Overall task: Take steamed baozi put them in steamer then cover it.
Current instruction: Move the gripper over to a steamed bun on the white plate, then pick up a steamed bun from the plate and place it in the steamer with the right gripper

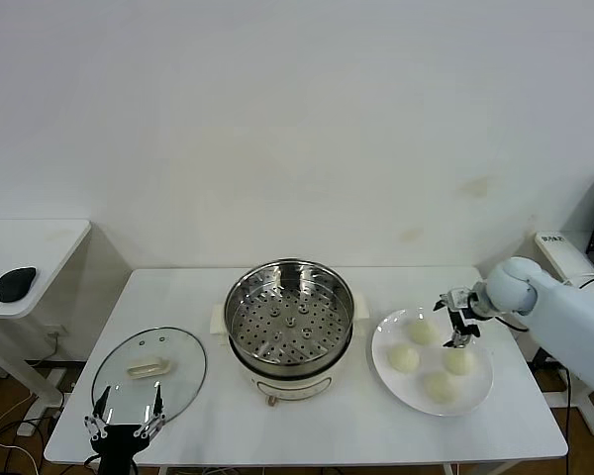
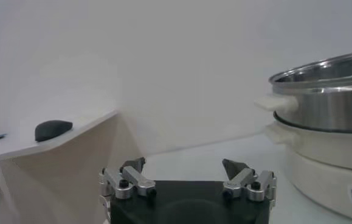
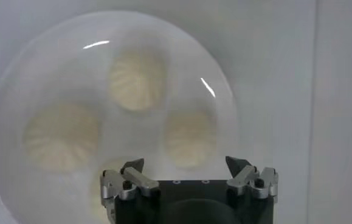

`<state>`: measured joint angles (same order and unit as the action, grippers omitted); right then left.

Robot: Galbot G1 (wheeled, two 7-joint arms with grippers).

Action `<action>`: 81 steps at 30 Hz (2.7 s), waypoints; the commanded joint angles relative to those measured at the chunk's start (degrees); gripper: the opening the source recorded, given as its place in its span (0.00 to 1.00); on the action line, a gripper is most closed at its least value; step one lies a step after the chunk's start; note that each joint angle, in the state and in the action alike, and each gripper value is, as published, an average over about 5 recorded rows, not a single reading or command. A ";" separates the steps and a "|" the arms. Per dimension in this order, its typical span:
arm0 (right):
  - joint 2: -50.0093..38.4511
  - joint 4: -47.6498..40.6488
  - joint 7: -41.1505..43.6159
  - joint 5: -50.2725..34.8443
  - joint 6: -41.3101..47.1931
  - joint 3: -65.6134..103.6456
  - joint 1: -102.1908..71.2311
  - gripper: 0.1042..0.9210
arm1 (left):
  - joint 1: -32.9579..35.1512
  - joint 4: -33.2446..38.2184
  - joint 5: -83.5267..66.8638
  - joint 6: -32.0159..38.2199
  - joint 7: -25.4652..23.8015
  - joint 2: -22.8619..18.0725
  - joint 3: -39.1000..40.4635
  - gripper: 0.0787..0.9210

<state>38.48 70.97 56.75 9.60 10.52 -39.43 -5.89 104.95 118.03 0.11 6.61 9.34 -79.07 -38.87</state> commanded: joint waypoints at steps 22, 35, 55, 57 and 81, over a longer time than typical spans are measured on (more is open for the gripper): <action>9.34 -12.15 -0.59 3.20 1.16 -2.75 1.27 0.72 | 0.12 -0.85 -0.10 0.71 0.00 0.19 -1.55 0.88; 7.03 -7.97 0.74 0.25 0.74 -4.80 5.52 0.57 | -0.05 -0.46 -0.17 0.77 0.00 0.47 -1.56 0.88; 11.75 2.92 2.07 -20.14 -3.35 -23.13 42.16 0.57 | -0.67 -0.20 -2.39 0.68 -0.25 2.16 -1.66 0.88; 14.67 3.28 1.18 -21.20 -4.71 -25.17 43.45 0.57 | -0.70 -0.29 -2.57 0.69 -0.27 2.18 -1.86 0.88; 35.71 -5.17 -5.60 -1.98 -32.98 -36.45 32.91 0.57 | -1.08 -0.66 -3.34 0.65 -0.58 1.73 -4.29 0.88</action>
<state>69.19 69.66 52.78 -1.11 -10.27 -72.47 29.30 103.90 117.46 -3.08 7.28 8.84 -77.33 -42.83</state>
